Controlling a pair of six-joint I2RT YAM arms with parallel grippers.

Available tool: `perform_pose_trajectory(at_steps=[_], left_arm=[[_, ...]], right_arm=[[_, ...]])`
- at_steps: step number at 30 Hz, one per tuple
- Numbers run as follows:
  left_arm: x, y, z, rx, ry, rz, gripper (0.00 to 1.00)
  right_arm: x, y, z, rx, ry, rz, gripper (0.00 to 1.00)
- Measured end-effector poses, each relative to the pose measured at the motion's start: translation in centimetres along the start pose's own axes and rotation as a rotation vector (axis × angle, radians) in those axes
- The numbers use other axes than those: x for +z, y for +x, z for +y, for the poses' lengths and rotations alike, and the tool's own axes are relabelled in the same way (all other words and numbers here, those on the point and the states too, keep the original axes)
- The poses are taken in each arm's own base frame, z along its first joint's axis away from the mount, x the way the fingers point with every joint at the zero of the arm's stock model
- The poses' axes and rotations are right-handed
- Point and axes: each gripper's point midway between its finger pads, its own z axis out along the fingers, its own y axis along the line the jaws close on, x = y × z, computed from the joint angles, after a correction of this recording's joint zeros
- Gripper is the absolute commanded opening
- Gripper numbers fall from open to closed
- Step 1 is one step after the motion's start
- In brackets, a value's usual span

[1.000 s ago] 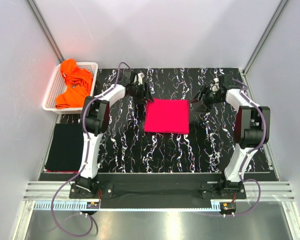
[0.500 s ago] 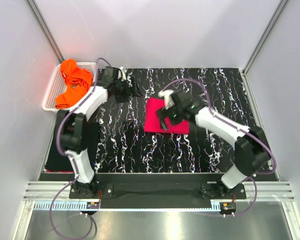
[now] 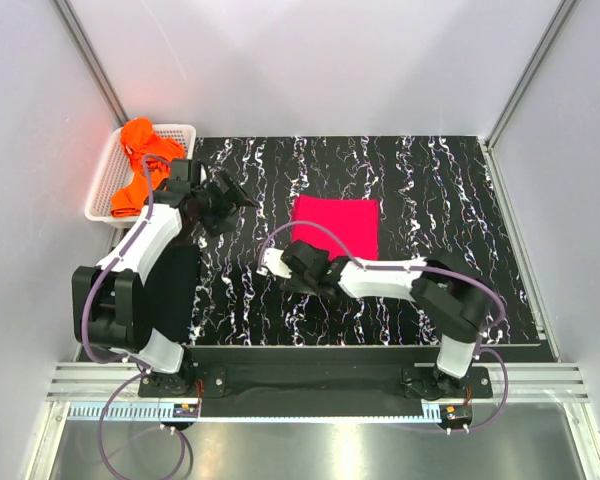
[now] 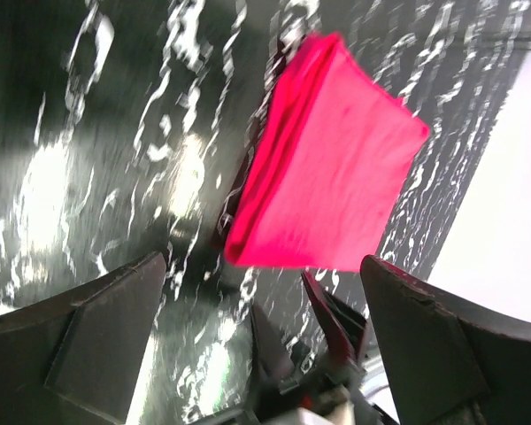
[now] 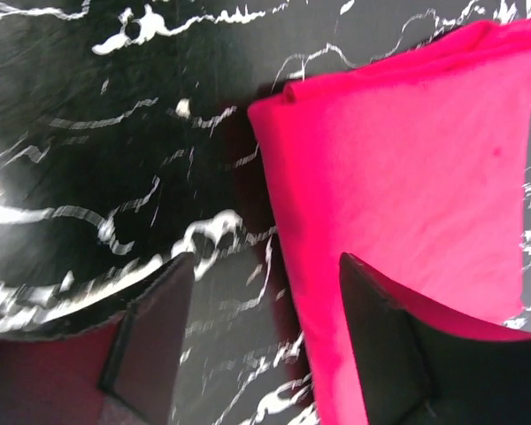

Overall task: Fold and stack the t-shirts
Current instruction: Neatly place the folded tshirt to the corner

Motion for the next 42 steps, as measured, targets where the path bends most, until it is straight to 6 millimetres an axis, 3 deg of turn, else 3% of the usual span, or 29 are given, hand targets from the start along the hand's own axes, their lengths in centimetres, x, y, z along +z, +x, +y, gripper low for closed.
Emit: perform_pose_trajectory(at_steps=[4,10,13,14,18,24,29,37,42], left_arm=[[-0.2,1.5,1.1,-0.072,-0.025,0.032,0.99],[-0.7,2.1,2.0,-0.163,-0.019,0.054,0.99],[-0.6,2.2,2.2,-0.182,-0.01,0.076,0.99],[-0.5,2.3,2.2,-0.184,-0.006,0.084,0.99],[0.9,3.2,2.8,-0.209,-0.008,0.159,0.99],[3.6,4.1,3.7,-0.234,0.005,0.251,0.99],[6.2,4.4,3.1,-0.225,0.097,0.309,0.99],[8.9,5.4,-1.2,-0.185,0.26,0.326,0.99],[11.1,6.4,-3.2,-0.225,0.324,0.346,0.99]], right_arm=[[1.8,0.0,-0.2,-0.061,0.066,0.013,0.65],[3.2,-0.4,-1.1,-0.106,0.145,0.003,0.53],[3.7,-0.4,-1.2,-0.131,0.156,0.007,0.32],[3.9,-0.3,-1.1,-0.136,0.154,0.01,0.18],[4.5,-0.1,-1.0,-0.161,0.157,0.021,0.0],[4.5,-0.3,-1.1,-0.178,0.153,0.018,0.0],[3.7,-0.6,-1.8,-0.16,0.118,-0.012,0.0],[-0.3,-2.8,-5.9,-0.087,0.13,-0.134,0.0],[-1.4,-2.5,-6.6,-0.058,0.111,-0.166,0.0]])
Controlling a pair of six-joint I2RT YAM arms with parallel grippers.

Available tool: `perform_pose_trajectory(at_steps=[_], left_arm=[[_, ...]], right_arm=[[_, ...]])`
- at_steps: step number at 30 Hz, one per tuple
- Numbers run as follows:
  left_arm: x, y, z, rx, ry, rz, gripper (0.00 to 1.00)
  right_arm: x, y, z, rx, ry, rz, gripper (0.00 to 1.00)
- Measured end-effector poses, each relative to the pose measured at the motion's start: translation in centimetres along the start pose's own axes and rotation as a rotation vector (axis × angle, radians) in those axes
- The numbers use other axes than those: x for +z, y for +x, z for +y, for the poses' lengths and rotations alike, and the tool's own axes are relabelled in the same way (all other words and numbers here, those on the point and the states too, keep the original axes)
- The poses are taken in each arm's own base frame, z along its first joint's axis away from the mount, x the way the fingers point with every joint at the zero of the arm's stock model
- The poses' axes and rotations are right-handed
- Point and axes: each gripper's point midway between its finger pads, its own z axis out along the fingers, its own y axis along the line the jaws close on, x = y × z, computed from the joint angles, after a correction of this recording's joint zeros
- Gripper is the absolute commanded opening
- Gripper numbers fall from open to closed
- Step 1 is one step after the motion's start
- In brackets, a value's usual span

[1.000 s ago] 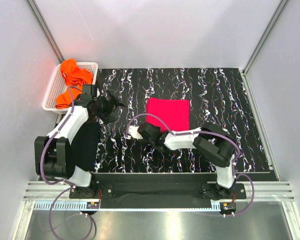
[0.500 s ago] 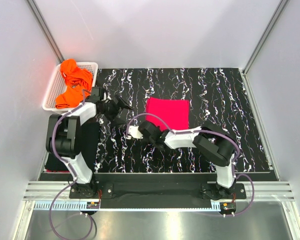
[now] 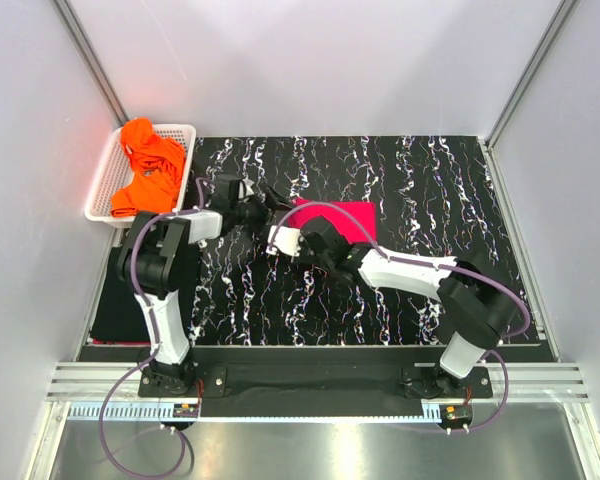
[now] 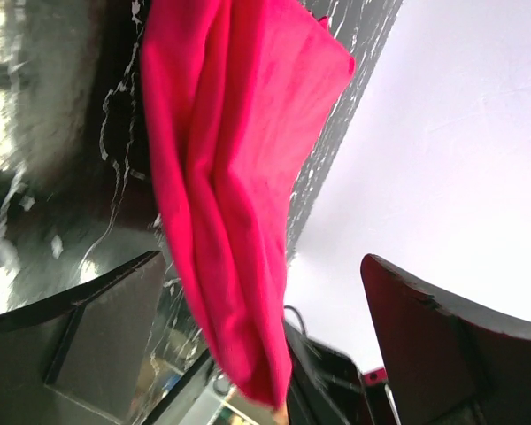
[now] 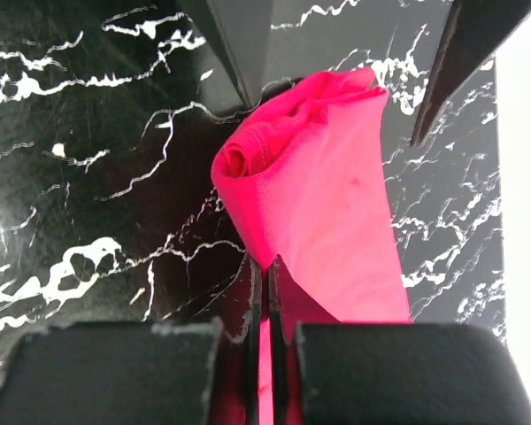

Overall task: Fold and stack the t-shirts
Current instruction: Neatly place the folded tshirt to the corner

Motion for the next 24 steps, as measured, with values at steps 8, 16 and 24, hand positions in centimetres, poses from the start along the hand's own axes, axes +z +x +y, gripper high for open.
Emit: perform_pose_trajectory(at_steps=[8,16,24], left_arm=[[3.7,0.6,1.2,-0.08,-0.031,0.053,0.99],[5.3,-1.2,0.4,-0.072,-0.022,0.046,0.99],[6.9,-2.6,0.2,-0.066,-0.021,0.051,0.78]], right_arm=[[-0.3,1.3,-0.4,0.054,-0.032,-0.006,0.0],[-0.7,1.0,-0.9,0.095,-0.036,-0.029,0.0],[-1.4,0.3,-1.3,0.134,-0.036,-0.059,0.0]])
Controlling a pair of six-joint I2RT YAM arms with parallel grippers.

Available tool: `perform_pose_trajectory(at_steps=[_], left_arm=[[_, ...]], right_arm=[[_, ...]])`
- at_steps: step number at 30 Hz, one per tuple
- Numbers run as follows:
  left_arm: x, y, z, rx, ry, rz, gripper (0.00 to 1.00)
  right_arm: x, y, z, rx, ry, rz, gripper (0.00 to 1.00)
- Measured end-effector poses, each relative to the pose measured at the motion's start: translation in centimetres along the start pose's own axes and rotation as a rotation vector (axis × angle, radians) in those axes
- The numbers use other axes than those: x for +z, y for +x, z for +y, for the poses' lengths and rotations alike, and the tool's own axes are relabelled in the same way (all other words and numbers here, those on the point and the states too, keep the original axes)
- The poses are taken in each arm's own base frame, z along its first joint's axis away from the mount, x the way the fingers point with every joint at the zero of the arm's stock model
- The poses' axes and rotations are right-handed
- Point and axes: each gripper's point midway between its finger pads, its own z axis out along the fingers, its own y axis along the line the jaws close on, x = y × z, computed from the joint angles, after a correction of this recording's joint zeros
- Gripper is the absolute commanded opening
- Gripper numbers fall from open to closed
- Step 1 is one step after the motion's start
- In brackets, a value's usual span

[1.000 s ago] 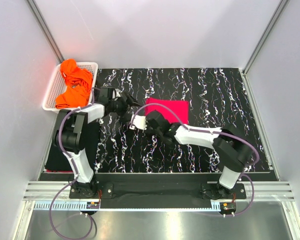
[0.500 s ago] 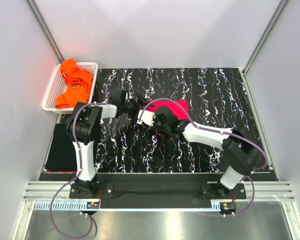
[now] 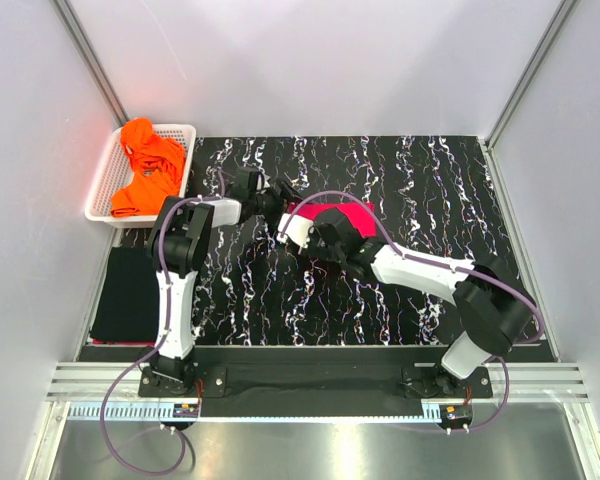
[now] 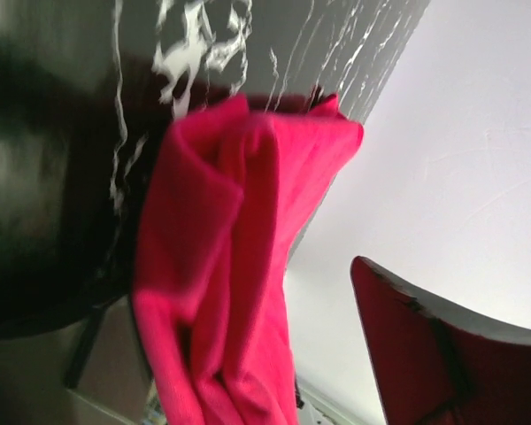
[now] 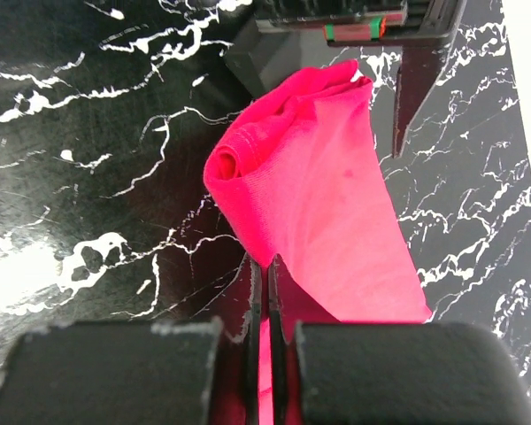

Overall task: Fold and stack the t-shirts
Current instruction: Neatly place the folded tshirt to the corner

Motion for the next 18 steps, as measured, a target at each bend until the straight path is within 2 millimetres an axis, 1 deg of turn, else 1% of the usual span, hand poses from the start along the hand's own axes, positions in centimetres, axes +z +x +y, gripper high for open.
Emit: perform_pose_trajectory(at_steps=[1,2,4,5,6,8,9,10,11,13,14,16,18], left_arm=[[0.2,-0.2,0.0,0.004,0.002,0.001,0.73],[0.4,-0.4,-0.1,0.004,0.002,0.001,0.58],[0.9,-0.8,0.2,-0.002,-0.004,0.003,0.43],[1.1,-0.9,0.5,-0.006,-0.012,0.006,0.3],[1.2,-1.0,0.7,-0.008,-0.017,0.008,0.19],[1.3,-0.9,1.2,-0.006,-0.032,0.011,0.0],[1.3,-0.9,1.3,0.001,-0.039,0.012,0.0],[1.2,-1.0,1.4,0.016,-0.046,0.009,0.0],[1.2,-1.0,1.5,0.032,-0.054,0.005,0.0],[1.0,-1.1,1.7,0.064,-0.078,-0.008,0.0],[0.8,-1.1,1.8,0.081,-0.092,-0.017,0.0],[0.0,-0.9,1.7,0.119,-0.12,-0.044,0.0],[-1.5,-0.5,1.3,0.164,-0.147,-0.079,0.0]], right_arm=[[0.0,-0.1,0.0,0.005,-0.002,-0.004,0.0],[-0.1,-0.2,0.1,0.008,-0.004,-0.007,0.0],[-0.1,-0.3,0.2,0.019,-0.01,-0.014,0.0],[-0.2,-0.4,0.2,0.024,-0.011,-0.016,0.02],[-0.2,-0.5,0.2,0.031,-0.013,-0.02,0.13],[-0.3,-0.3,0.4,0.047,-0.02,-0.013,0.23],[-0.5,-0.1,0.6,0.058,-0.027,-0.005,0.31],[-0.7,0.0,0.8,0.071,-0.035,0.003,0.54],[-1.0,0.2,1.1,0.093,-0.044,0.011,0.63],[-1.9,0.3,1.2,0.136,-0.048,0.018,0.76],[-2.6,0.4,1.3,0.163,-0.047,0.022,0.88],[-4.4,0.7,1.2,0.235,-0.029,0.028,0.94],[-6.4,0.6,0.6,0.303,0.005,0.029,0.95]])
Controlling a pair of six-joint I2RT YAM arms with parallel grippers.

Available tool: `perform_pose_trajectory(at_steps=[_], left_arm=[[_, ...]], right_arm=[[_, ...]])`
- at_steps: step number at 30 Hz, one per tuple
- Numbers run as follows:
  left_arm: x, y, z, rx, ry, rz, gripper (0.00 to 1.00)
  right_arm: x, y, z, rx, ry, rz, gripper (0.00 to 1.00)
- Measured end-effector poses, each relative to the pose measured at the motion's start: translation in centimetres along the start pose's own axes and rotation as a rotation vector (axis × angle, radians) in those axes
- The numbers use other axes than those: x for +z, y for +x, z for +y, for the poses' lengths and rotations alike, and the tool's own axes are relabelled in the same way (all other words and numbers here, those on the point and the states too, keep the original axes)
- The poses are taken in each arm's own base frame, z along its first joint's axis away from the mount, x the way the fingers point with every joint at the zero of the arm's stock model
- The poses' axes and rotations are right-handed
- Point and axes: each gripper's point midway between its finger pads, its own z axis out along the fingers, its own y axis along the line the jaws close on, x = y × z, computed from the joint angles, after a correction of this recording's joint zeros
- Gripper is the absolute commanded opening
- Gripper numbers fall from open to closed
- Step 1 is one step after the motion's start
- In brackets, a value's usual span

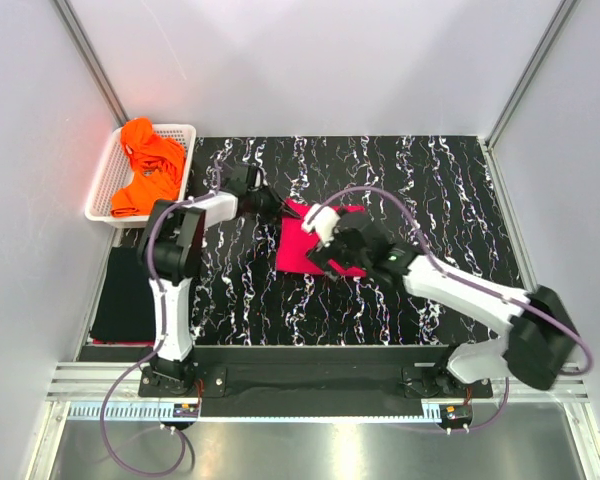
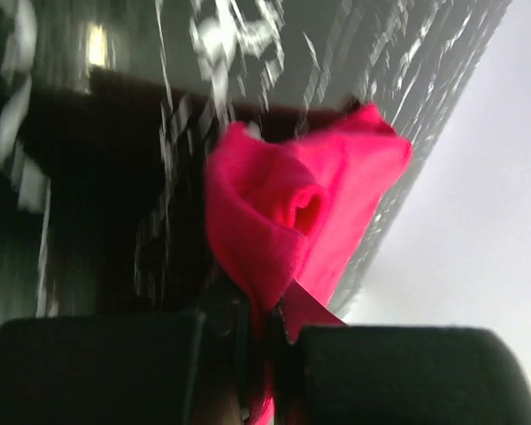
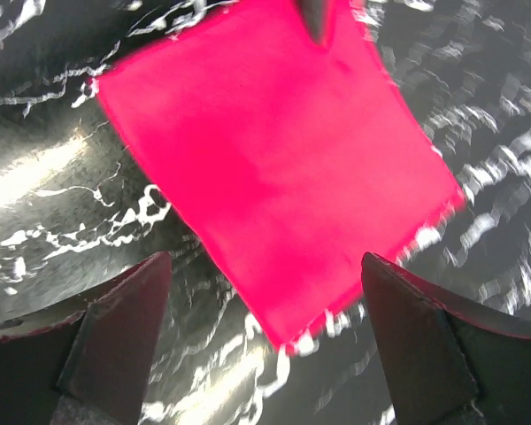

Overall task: Fold and stack the t-shirts
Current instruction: Neatly place the folded tshirt to the corner

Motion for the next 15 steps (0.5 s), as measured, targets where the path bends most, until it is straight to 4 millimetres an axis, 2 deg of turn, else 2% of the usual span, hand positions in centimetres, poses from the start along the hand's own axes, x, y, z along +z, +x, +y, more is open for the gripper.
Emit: perform_pose_trajectory(at_steps=[4,8,11,15], left_arm=[[-4.9,0.9,-1.6,0.093,-0.036,-0.106,0.0],[-10.7,2.1,-2.7,0.149,-0.08,-0.261,0.0],[-14.1,2.8,-1.7,0.146,-0.15,-0.359,0.0],[-16.8,3.0,0.2,0.12,-0.273,-0.435,0.0]], right_arm=[[-4.4,-1.2,-1.7,0.121,0.079,-0.048,0.96],[-8.5,-2.3,-2.6,0.215,0.113,-0.124,0.95],[-10.8,-2.9,-2.7,0.268,0.112,-0.174,0.94],[-12.0,-2.7,-2.4,0.307,0.097,-0.195,0.94]])
